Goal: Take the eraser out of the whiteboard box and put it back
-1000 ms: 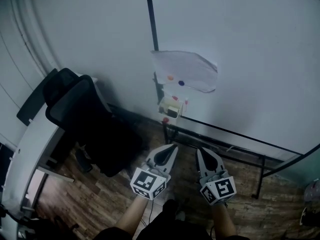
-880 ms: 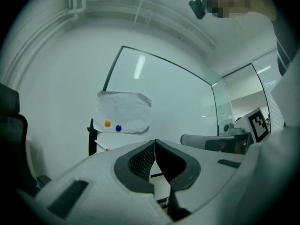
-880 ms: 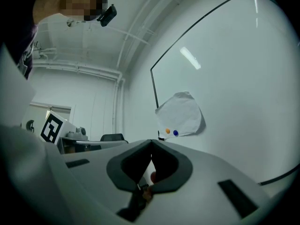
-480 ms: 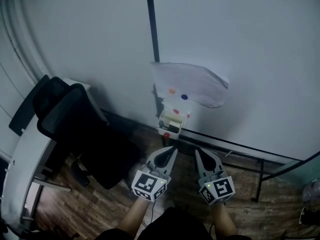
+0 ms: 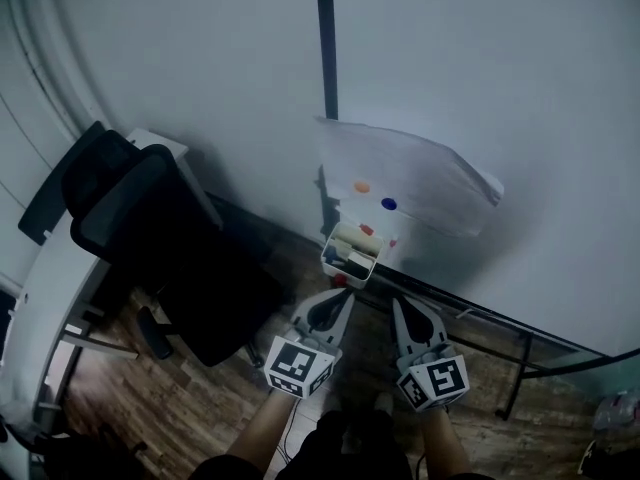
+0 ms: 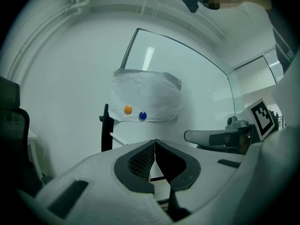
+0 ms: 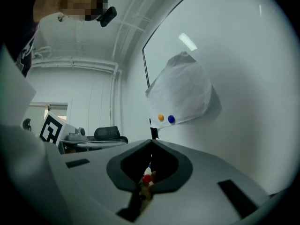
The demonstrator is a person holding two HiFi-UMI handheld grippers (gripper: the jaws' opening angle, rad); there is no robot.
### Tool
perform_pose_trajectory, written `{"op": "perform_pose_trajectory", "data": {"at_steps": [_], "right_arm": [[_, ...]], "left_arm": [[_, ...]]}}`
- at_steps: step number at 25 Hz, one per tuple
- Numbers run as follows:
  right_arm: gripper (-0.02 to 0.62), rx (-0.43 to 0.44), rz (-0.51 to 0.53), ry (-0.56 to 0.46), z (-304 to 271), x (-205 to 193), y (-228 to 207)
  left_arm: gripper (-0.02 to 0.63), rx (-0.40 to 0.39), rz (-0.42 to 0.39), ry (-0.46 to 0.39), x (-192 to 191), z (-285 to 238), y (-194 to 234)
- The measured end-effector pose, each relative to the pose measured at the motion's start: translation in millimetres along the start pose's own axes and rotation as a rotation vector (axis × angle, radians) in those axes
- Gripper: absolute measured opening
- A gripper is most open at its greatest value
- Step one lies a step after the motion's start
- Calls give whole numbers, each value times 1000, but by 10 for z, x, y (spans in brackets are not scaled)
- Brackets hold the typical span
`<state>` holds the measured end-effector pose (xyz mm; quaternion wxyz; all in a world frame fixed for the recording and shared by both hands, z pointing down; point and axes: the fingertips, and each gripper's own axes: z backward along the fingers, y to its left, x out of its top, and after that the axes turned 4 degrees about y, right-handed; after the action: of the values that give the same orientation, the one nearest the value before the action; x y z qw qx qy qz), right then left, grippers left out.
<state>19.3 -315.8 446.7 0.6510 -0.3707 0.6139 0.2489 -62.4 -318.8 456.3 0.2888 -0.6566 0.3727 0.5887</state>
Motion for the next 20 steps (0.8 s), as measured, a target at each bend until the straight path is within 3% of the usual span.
{"op": "perform_pose_trajectory", "data": {"at_steps": [3,13,18,20], "right_arm": [[3,25,-18,20,-131,-133,-124],[3,75,-49,53,-445,-437,-353],[3,75,-62,74,-487,-524,-417],[3,69,-64,80,-487,-543,-443]], "left_arm": [[5,44,42,11,-137,-131,165],[6,88,62,38,-464,-421,434],[9,131,4,30,-433,-498,486],[46,134,-23,49,-461,-561,476]]}}
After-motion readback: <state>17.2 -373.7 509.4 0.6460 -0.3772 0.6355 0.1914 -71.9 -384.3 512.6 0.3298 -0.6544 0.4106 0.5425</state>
